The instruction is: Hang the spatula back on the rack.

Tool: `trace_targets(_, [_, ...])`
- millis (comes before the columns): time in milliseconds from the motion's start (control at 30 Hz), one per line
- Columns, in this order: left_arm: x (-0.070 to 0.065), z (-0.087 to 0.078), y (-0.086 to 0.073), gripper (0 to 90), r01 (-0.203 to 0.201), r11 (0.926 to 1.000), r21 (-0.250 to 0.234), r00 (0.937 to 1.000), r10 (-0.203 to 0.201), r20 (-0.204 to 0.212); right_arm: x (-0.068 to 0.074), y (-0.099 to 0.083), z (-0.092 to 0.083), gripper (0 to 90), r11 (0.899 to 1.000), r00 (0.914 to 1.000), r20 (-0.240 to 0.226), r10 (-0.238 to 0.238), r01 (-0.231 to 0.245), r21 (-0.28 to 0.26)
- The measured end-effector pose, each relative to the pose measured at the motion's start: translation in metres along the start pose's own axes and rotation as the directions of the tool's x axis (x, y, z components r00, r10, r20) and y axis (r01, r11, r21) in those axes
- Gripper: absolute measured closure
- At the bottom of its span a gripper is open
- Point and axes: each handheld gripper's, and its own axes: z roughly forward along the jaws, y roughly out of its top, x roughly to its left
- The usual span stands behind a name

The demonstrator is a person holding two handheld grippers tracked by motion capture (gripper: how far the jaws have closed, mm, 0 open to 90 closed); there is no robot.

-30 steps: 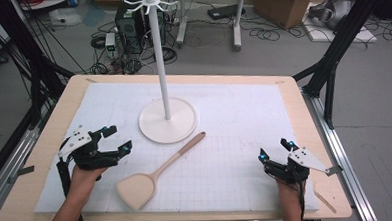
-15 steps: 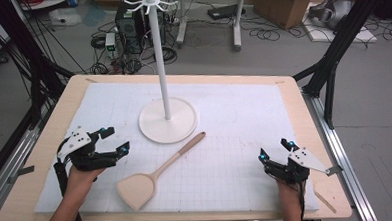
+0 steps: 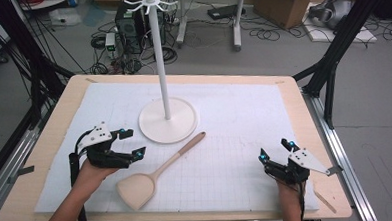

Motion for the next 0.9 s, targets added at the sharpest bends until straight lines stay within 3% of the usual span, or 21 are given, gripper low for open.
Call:
trace_targets(167, [-0.007, 0.011, 0.001, 19.6, 0.000, 0.9995, 0.033, 0.9995, -0.001, 0.033, 0.000, 0.000, 0.000, 16.2, 1.000, 1.0000, -0.001, 0.001, -0.001, -0.003])
trace_targets(267, [-0.012, 0.021, 0.002, 25.5, -0.013, 0.9975, 0.069, 0.9972, 0.008, 0.074, 0.000, 0.000, -0.001, 16.2, 1.000, 1.0000, -0.002, 0.004, -0.004, -0.004])
trace_targets(400, [-0.018, 0.036, 0.005, 26.9, -0.025, 0.9891, 0.145, 0.9952, 0.011, 0.097, 0.000, 0.000, -0.001, 16.2, 1.000, 1.0000, -0.003, 0.003, -0.003, -0.005])
trace_targets(433, [-0.020, 0.040, 0.005, 27.0, -0.040, 0.9847, 0.169, 0.9945, 0.022, 0.103, 0.000, 0.000, -0.001, 16.2, 1.000, 1.0000, -0.003, 0.003, -0.003, -0.004])
trace_targets(467, [-0.023, 0.048, 0.006, 27.2, -0.066, 0.9750, 0.212, 0.9933, 0.044, 0.107, 0.000, 0.000, -0.001, 16.2, 1.000, 1.0000, -0.003, 0.002, -0.002, -0.004])
trace_targets(500, [-0.023, 0.048, 0.006, 27.6, -0.066, 0.9750, 0.212, 0.9933, 0.044, 0.107, 0.000, 0.000, -0.001, 16.2, 1.000, 1.0000, -0.002, 0.002, -0.002, -0.004])
trace_targets(533, [-0.026, 0.054, 0.006, 28.1, -0.082, 0.9652, 0.248, 0.9915, 0.053, 0.118, 0.000, 0.000, -0.001, 16.2, 1.000, 1.0000, -0.002, 0.004, -0.004, -0.005])
trace_targets(600, [-0.027, 0.057, 0.005, 30.4, -0.080, 0.9613, 0.264, 0.9916, 0.049, 0.119, 0.000, 0.000, -0.001, 16.2, 1.000, 1.0000, -0.001, 0.005, -0.005, -0.003])
trace_targets(633, [-0.029, 0.063, 0.005, 30.9, -0.087, 0.9510, 0.297, 0.9913, 0.053, 0.121, 0.000, 0.000, -0.001, 16.2, 1.000, 1.0000, -0.002, 0.002, -0.002, -0.005])
trace_targets(700, [-0.029, 0.068, 0.004, 31.4, -0.086, 0.9407, 0.328, 0.9918, 0.050, 0.117, 0.000, 0.000, -0.001, 16.2, 1.000, 1.0000, -0.002, 0.003, -0.003, -0.005])
trace_targets(733, [-0.029, 0.068, 0.004, 32.6, -0.086, 0.9407, 0.328, 0.9918, 0.050, 0.117, 0.000, 0.000, -0.001, 16.2, 1.000, 1.0000, -0.002, 0.003, -0.003, -0.005])
trace_targets(767, [-0.029, 0.074, 0.002, 34.1, -0.085, 0.9268, 0.366, 0.9914, 0.042, 0.124, 0.000, 0.000, -0.001, 16.2, 1.000, 1.0000, -0.001, 0.006, -0.006, -0.004])
trace_targets(800, [-0.030, 0.076, 0.001, 35.6, -0.083, 0.9176, 0.389, 0.9913, 0.035, 0.127, 0.000, 0.000, -0.001, 16.2, 1.000, 1.0000, -0.001, 0.006, -0.006, -0.004])
trace_targets(833, [-0.030, 0.076, 0.001, 38.0, -0.083, 0.9176, 0.389, 0.9913, 0.035, 0.127, 0.000, 0.000, -0.001, 16.2, 1.000, 1.0000, -0.001, 0.006, -0.006, -0.004])
trace_targets(867, [-0.032, 0.082, -0.001, 39.6, -0.082, 0.9038, 0.420, 0.9914, 0.031, 0.127, 0.000, 0.000, -0.001, 16.2, 1.000, 1.0000, -0.001, 0.004, -0.004, -0.004])
trace_targets(900, [-0.033, 0.084, -0.001, 41.2, -0.077, 0.8955, 0.438, 0.9921, 0.025, 0.123, 0.000, 0.000, -0.001, 16.2, 1.000, 1.0000, -0.002, 0.006, -0.006, -0.004])
